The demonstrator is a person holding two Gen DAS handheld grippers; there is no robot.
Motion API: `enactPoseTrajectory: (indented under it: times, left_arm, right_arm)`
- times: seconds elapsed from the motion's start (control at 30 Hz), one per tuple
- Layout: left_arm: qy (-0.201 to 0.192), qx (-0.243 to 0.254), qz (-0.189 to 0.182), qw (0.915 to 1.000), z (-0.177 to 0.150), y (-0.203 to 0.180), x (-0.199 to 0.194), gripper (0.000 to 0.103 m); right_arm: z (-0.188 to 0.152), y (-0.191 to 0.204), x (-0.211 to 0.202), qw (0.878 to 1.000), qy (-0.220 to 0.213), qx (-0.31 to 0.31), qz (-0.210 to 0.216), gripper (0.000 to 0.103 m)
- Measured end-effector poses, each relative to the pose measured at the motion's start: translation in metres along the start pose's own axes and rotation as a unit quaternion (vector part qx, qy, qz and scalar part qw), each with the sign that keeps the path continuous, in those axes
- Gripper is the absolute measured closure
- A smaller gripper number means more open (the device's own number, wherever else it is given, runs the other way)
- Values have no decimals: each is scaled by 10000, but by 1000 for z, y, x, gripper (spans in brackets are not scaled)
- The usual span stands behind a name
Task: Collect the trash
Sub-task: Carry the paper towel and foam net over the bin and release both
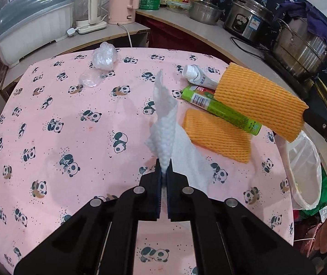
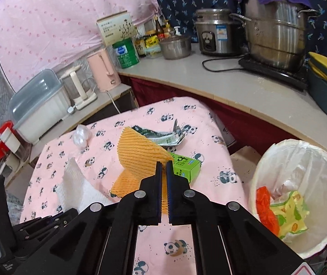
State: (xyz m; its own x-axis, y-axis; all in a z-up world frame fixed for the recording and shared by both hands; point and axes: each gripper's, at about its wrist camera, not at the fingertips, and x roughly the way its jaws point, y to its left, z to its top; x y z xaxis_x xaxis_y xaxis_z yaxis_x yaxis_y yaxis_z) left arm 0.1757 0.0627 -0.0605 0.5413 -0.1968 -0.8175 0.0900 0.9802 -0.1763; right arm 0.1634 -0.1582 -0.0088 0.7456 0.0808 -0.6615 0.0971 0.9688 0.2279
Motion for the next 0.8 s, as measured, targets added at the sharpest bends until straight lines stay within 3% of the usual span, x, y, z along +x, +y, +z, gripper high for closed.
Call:
enactPoseTrajectory:
  times: [0.47, 0.8]
  left_arm:
    - [-517, 478, -269, 9972, -14, -50, -70, 100]
    - [-487, 984, -643, 9919, -25, -119, -79, 100]
  right_arm:
    - [-3, -52, -77, 9971, -543, 415, -325, 99]
    - [-20, -116, -110, 9915, -674, 863, -697, 99]
